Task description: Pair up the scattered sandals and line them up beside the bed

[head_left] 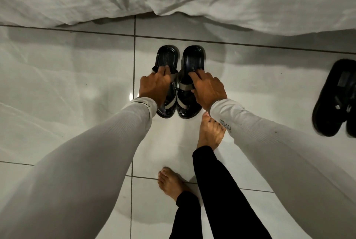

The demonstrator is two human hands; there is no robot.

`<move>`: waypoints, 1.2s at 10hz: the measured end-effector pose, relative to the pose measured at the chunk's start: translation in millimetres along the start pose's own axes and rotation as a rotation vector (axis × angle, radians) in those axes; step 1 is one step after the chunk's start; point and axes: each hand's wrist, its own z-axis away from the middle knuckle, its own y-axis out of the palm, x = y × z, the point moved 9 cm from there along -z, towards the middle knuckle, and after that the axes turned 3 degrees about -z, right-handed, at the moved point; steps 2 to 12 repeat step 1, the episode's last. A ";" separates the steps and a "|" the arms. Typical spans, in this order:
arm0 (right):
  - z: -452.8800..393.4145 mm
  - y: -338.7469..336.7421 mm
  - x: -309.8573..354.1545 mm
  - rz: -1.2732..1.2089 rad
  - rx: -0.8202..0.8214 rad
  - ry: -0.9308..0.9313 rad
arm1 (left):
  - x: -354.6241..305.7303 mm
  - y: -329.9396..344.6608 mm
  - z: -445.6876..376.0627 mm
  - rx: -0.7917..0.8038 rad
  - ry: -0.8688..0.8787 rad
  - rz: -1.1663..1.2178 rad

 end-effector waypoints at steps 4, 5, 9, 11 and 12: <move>12.3 -12.0 -5.5 0.030 -0.019 0.040 | -1.9 -11.5 10.5 -0.057 -0.052 0.003; 12.3 -12.0 -5.5 0.030 -0.019 0.040 | -1.9 -11.5 10.5 -0.057 -0.052 0.003; 12.3 -12.0 -5.5 0.030 -0.019 0.040 | -1.9 -11.5 10.5 -0.057 -0.052 0.003; 12.3 -12.0 -5.5 0.030 -0.019 0.040 | -1.9 -11.5 10.5 -0.057 -0.052 0.003; 12.3 -12.0 -5.5 0.030 -0.019 0.040 | -1.9 -11.5 10.5 -0.057 -0.052 0.003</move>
